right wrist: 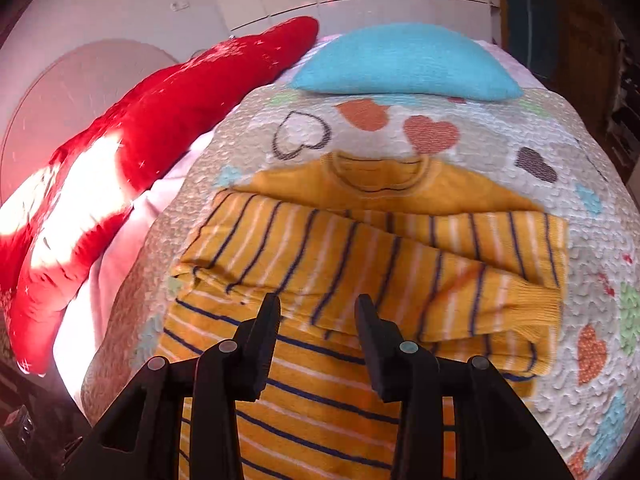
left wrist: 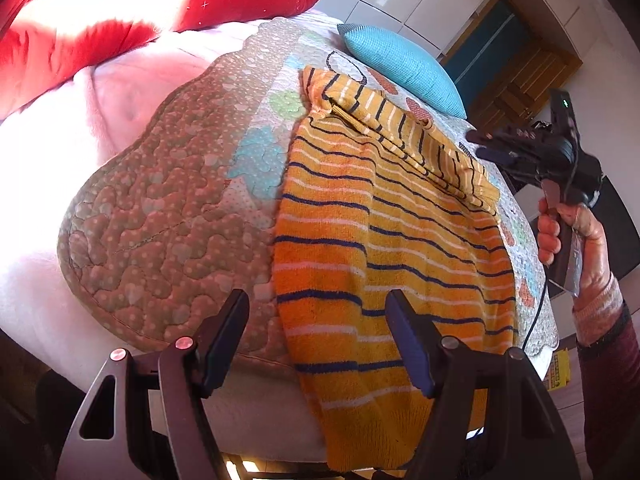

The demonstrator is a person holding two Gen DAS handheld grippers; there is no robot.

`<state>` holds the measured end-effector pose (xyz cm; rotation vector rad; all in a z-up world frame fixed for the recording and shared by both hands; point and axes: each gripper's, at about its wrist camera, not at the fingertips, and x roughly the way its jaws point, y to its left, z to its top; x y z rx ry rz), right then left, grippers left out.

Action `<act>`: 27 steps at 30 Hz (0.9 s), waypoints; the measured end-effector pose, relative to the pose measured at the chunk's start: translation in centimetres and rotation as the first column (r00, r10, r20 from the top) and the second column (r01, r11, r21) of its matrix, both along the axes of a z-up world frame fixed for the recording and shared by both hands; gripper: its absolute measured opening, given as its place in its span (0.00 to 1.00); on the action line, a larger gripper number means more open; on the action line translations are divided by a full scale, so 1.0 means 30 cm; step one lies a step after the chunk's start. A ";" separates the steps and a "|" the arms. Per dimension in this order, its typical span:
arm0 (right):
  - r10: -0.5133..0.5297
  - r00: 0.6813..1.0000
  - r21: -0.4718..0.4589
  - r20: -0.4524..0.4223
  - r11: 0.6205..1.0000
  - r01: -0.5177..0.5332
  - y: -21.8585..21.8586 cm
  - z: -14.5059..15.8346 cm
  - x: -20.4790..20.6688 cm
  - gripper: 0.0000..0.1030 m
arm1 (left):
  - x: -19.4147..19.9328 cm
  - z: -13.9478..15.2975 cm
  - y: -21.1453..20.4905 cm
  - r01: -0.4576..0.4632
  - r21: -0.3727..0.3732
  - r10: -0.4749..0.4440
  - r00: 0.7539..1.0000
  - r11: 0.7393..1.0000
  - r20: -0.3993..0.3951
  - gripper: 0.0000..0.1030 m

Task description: Fold small clothes

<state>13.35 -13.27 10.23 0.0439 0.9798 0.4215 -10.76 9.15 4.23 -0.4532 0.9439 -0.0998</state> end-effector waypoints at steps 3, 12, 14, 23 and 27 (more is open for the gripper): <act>0.059 0.998 0.030 -0.025 0.998 -0.059 0.178 -0.050 0.046 0.40 | -0.017 -0.002 0.016 0.001 0.019 -0.001 1.000 1.000 0.004 0.67; 0.140 0.967 0.147 -0.214 0.983 -0.110 0.591 -0.271 0.123 0.56 | -0.079 -0.015 0.132 -0.074 0.007 0.074 0.997 0.997 0.009 0.67; 0.226 0.958 0.140 -0.174 0.969 -0.203 0.647 -0.248 0.060 0.59 | -0.089 -0.016 0.149 -0.083 0.008 0.083 0.997 0.997 0.012 0.67; 0.123 0.990 0.157 -0.064 0.981 -0.111 0.270 -0.088 0.031 0.59 | -0.090 -0.015 0.130 -0.072 0.007 0.072 0.997 0.997 0.010 0.68; -0.146 0.973 0.163 -0.176 0.971 0.175 -0.147 -0.155 0.127 0.59 | -0.081 -0.007 0.086 -0.043 0.018 0.043 0.999 0.999 0.013 0.68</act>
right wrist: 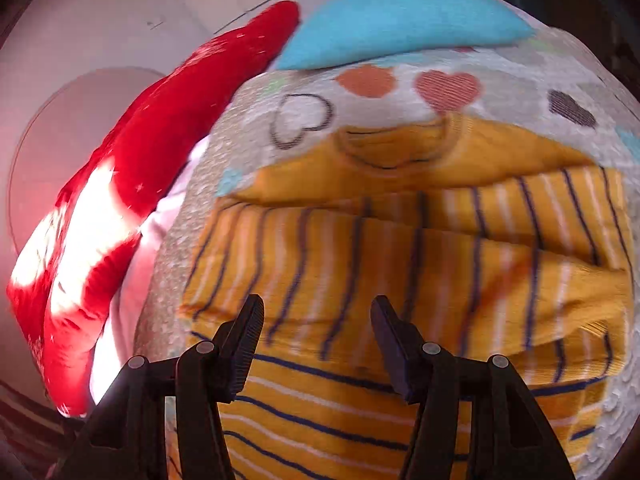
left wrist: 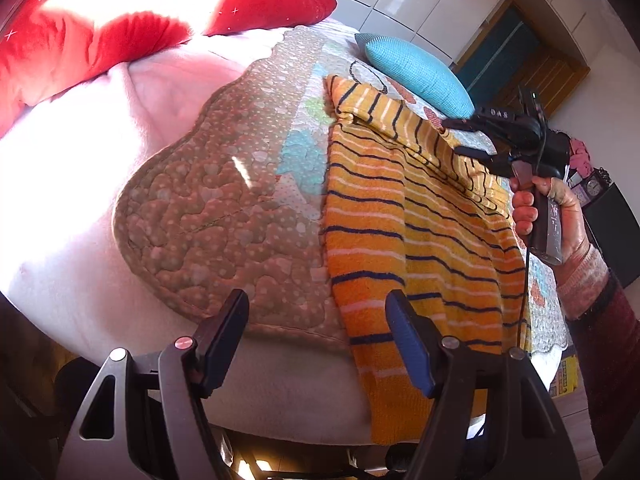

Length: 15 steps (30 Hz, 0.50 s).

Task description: Fold small clothes

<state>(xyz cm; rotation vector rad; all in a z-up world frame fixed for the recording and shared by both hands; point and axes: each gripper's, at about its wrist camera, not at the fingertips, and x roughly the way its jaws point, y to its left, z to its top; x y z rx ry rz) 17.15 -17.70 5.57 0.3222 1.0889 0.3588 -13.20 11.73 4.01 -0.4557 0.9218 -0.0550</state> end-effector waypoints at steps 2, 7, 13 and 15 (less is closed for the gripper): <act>-0.147 0.987 -0.032 -0.065 0.989 0.145 -0.231 -0.050 0.016 0.56 | 0.003 0.007 -0.014 0.010 0.004 -0.010 1.000 1.000 0.002 0.68; -0.390 0.919 -0.072 -0.046 0.919 0.387 -0.654 0.000 -0.075 0.61 | 0.005 0.021 -0.026 0.011 0.020 -0.011 1.000 1.000 0.002 0.68; -0.366 0.931 0.041 0.001 0.930 0.366 -0.839 0.103 -0.298 0.64 | 0.027 0.006 -0.039 0.015 0.013 -0.015 1.000 1.000 -0.018 0.69; -0.313 0.950 0.083 -0.005 0.946 0.313 -0.831 0.099 -0.391 0.64 | 0.043 -0.002 -0.046 0.033 -0.011 -0.033 0.999 0.999 -0.016 0.69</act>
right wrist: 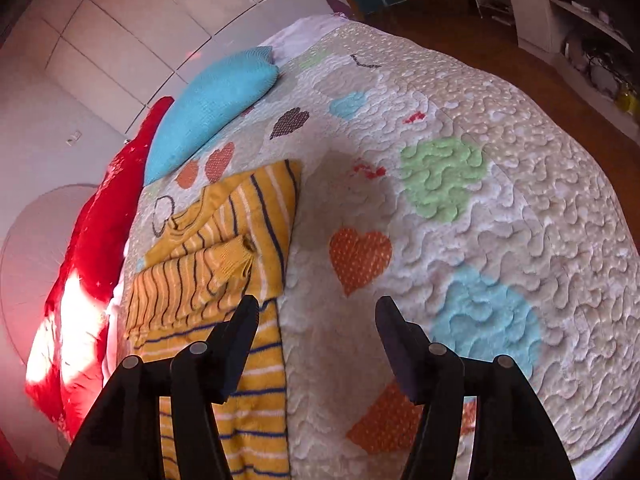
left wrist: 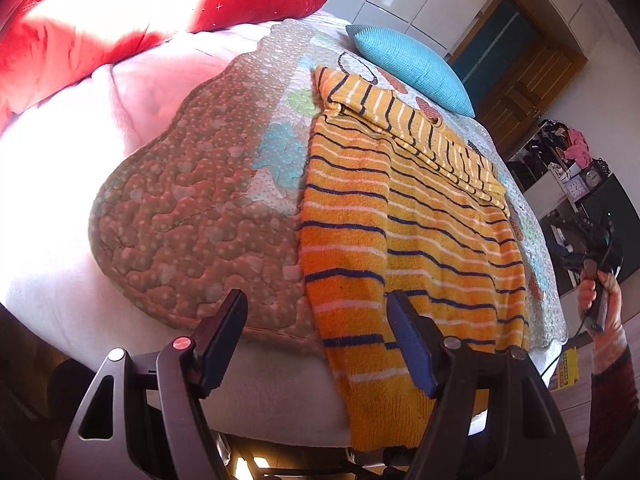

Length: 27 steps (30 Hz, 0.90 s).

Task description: Fold small clothes

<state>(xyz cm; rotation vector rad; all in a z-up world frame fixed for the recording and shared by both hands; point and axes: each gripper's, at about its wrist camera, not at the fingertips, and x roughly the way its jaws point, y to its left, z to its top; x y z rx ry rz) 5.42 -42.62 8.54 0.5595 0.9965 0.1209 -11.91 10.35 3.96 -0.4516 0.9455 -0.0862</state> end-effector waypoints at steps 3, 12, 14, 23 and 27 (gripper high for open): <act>0.102 0.995 0.062 0.004 0.993 -0.102 0.068 -0.038 -0.137 0.64 | 0.035 -0.013 -0.017 0.044 -0.063 -0.044 0.999 0.997 0.003 0.69; 0.287 0.958 0.221 0.001 0.934 -0.280 0.323 -0.261 -0.419 0.64 | 0.058 -0.062 -0.082 0.100 -0.170 -0.104 0.994 0.980 -0.014 0.69; 0.281 0.959 0.243 0.034 0.929 -0.281 0.348 -0.277 -0.466 0.64 | 0.028 -0.060 -0.099 0.115 -0.193 -0.119 0.993 0.974 -0.006 0.69; 0.252 0.964 0.447 0.083 0.855 -0.263 0.355 -0.347 -0.567 0.65 | -0.067 -0.078 -0.154 0.142 -0.194 -0.142 0.990 0.971 0.015 0.69; 0.289 0.955 0.505 0.062 0.817 -0.280 0.400 -0.409 -0.613 0.64 | -0.078 -0.118 -0.205 0.186 -0.238 -0.198 0.980 0.953 -0.029 0.26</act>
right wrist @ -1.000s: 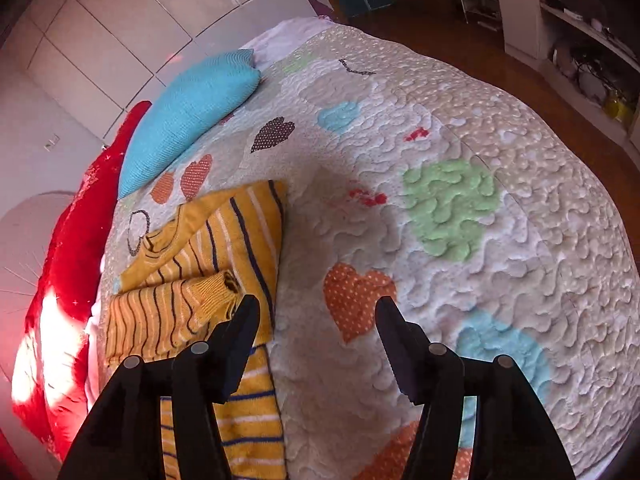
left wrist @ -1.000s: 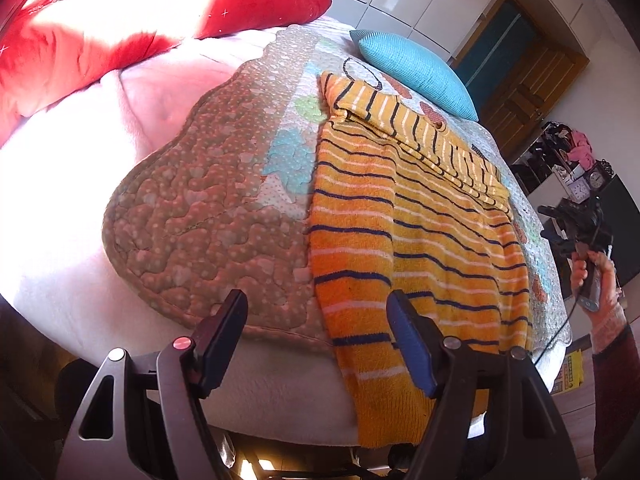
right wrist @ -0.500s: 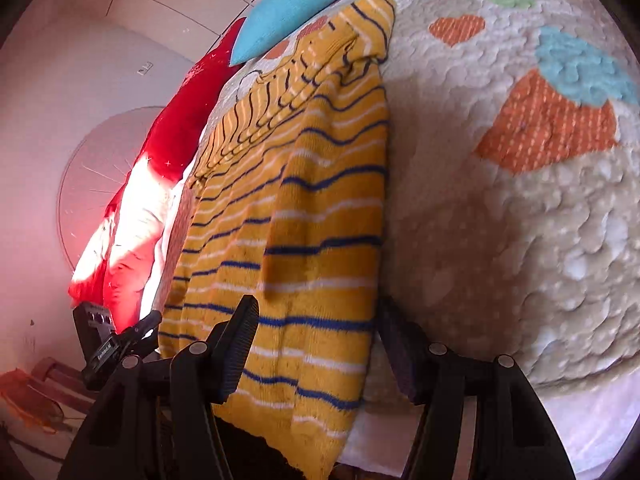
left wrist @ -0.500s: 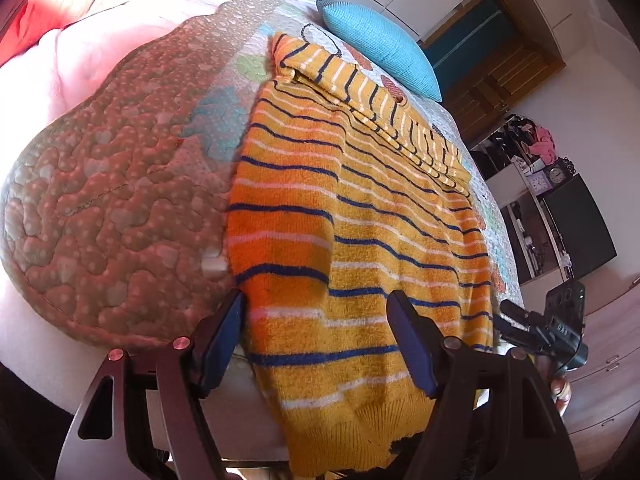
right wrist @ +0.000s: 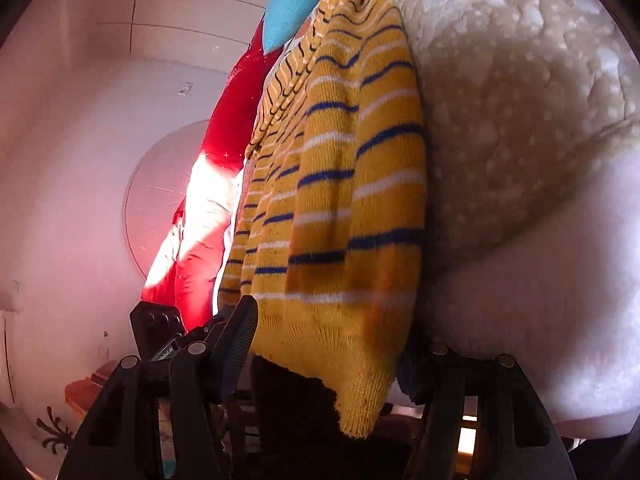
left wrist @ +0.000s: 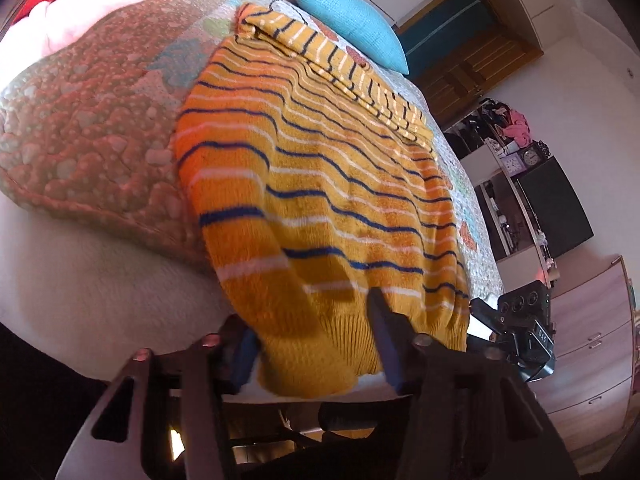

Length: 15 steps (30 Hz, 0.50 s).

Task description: Fold small clothes

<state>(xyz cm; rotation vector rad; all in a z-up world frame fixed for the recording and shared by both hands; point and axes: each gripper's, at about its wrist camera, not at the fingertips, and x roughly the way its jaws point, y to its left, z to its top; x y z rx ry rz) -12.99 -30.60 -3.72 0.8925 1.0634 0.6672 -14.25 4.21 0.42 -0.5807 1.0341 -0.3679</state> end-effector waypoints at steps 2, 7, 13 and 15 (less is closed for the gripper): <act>-0.024 1.000 -0.008 0.005 1.000 0.024 0.012 -0.006 -0.013 0.60 | 0.011 -0.023 -0.017 -0.005 0.026 0.006 0.999 1.000 -0.036 0.15; -0.059 0.998 -0.054 -0.025 0.997 0.058 -0.028 -0.002 -0.006 0.12 | 0.003 0.003 0.007 -0.062 0.012 0.063 0.998 0.998 -0.025 0.09; -0.018 0.999 -0.081 0.052 0.997 0.022 -0.034 0.091 -0.118 0.07 | -0.109 0.126 0.027 -0.100 0.054 0.095 0.992 0.994 0.087 0.08; -0.013 0.999 -0.105 0.052 0.994 0.018 -0.031 0.089 -0.117 0.07 | -0.110 0.143 0.016 -0.101 0.084 0.091 0.990 0.991 0.109 0.08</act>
